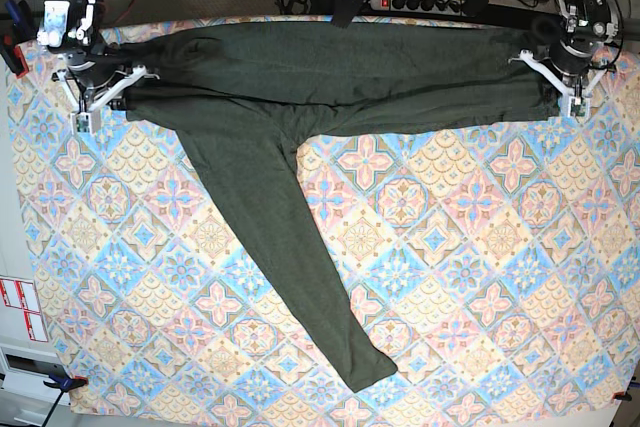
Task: Fold the T-shirt properly
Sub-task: 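Lower the folded edges and open both grippers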
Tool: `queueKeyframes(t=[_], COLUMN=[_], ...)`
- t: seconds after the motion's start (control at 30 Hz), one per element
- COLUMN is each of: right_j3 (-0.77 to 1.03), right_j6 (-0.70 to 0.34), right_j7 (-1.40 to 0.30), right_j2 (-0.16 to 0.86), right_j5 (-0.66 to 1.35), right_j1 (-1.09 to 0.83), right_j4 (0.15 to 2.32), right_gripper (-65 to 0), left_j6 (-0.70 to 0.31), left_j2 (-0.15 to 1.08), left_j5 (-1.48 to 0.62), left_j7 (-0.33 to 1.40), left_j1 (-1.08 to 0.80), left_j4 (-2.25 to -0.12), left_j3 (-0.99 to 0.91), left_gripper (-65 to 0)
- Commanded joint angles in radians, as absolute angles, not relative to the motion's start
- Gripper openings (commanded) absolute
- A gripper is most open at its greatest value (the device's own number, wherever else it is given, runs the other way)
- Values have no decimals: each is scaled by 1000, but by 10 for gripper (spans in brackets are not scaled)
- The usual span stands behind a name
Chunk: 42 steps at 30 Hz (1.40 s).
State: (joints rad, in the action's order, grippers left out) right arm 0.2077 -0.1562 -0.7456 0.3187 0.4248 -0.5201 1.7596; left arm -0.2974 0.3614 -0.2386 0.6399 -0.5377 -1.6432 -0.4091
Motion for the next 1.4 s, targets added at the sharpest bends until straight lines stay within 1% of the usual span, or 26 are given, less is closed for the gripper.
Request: queueKeyframes(t=[0.0,0.1,0.23,0.33,0.57,0.93,1.07,1.13,1.2,1.3,1.37], right_j3=[214,214,214,222,225,223,216,214,214,217,222], right_j6=[-154,-154,-154,-154,-154,-154,-154,-154,-154,-154,-154], right_j7=[-733,-733,-733,-733,-733,-733,-733,-733,-733,-733,-723], right_j2=[334,334,335,335,338,338,338,338,338,335,334], right_j5=[426,424,421,421,420,418,418,418,418,418,417], right_j1=[-524,-526,-545,-545,-547,-545,-547,-547,-547,-547,-545], right_j4=[1771,1768,1768,1767,1767,1724,1716,1716,1716,1722,1728], right_gripper=[-650,-650,-650,-650,-650,-649,-643,-616,-564,-473,-440], left_j6=[-289,-289,-289,-289,-286,-285,-285,-285,-285,-285,-285], left_j2=[383,386,387,420,450,452,446,430,415,409,400], left_j5=[-237,-237,-237,-237,-237,-231,-150,-111,-85,-84,-84], left_j7=[618,618,618,618,618,618,619,619,619,624,625], left_j1=[-521,-487,-472,-470,-469,-469,-470,-470,-470,-472,-472], left_j4=[-1639,-1600,-1600,-1601,-1598,-1595,-1595,-1595,-1598,-1601,-1601], left_j3=[-418,-418,-418,-420,-420,-420,-414,-412,-412,-412,-412], left_gripper=[-650,-650,-650,-650,-650,-650,-650,-650,-650,-575,-511])
